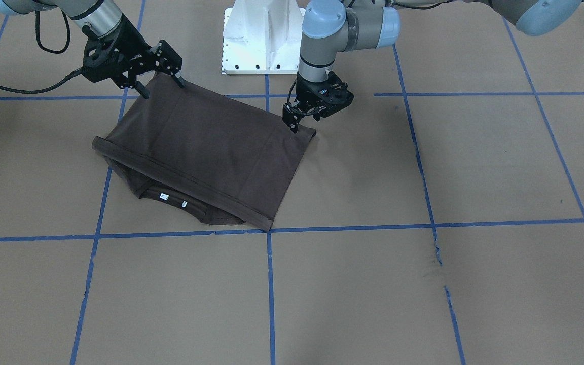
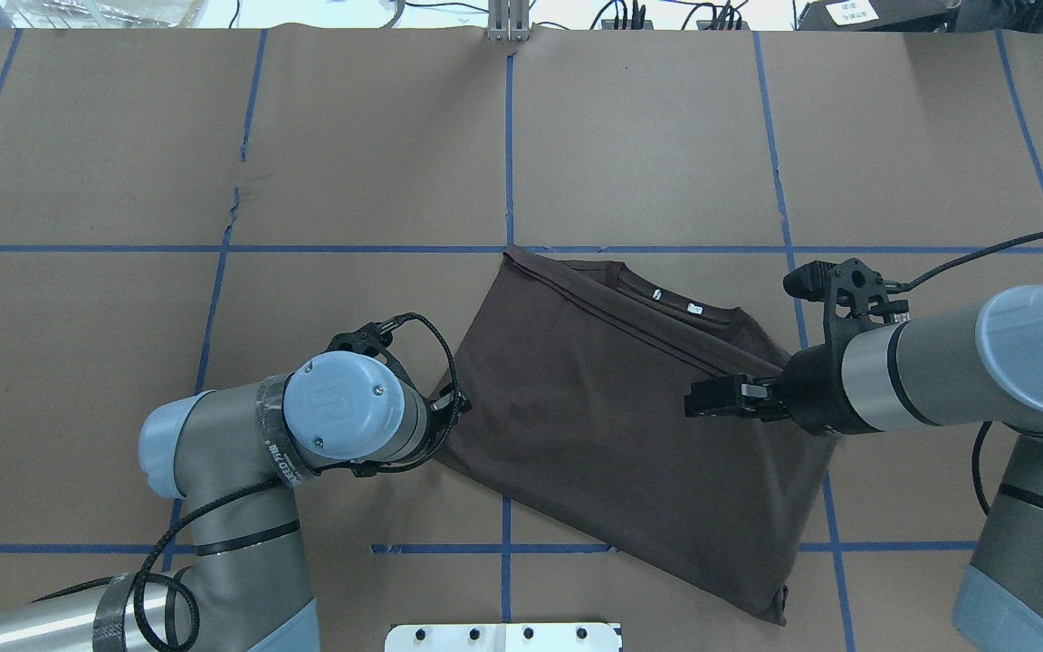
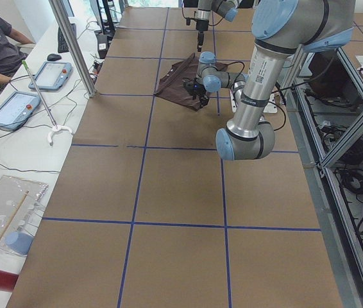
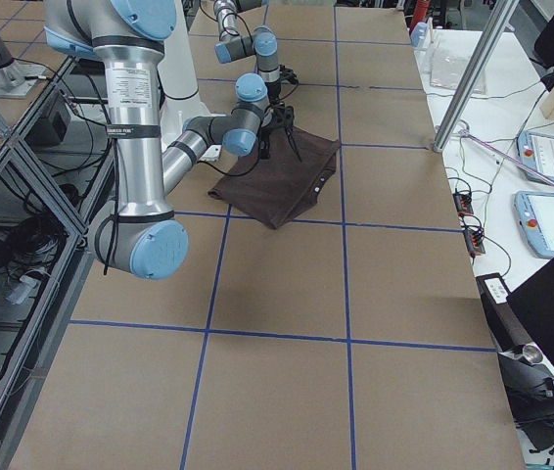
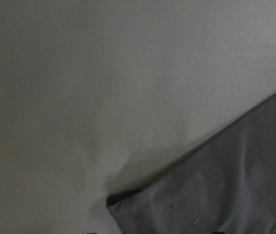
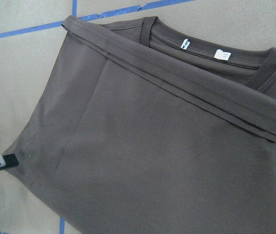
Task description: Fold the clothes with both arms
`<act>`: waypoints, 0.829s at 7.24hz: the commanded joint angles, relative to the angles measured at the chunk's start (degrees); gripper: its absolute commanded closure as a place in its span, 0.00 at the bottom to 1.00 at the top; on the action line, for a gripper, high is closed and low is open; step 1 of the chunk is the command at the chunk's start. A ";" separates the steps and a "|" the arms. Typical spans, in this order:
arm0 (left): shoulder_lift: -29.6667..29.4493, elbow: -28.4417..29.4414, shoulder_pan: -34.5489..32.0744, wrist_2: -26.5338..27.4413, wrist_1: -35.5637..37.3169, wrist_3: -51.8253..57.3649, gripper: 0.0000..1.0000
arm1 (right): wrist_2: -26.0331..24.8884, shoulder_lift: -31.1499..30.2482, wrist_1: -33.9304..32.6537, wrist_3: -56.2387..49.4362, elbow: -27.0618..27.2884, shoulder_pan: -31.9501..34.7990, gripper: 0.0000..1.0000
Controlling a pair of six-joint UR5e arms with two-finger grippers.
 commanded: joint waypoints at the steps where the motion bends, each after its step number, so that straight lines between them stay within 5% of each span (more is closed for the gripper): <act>1: -0.01 1.11 -0.43 0.04 -0.09 -0.13 0.23 | 0.04 0.05 -0.03 0.00 -0.10 0.00 0.00; 6: -0.53 3.05 -0.34 0.04 -0.43 -0.65 0.39 | 0.04 0.14 -0.03 0.00 -0.54 -0.09 0.00</act>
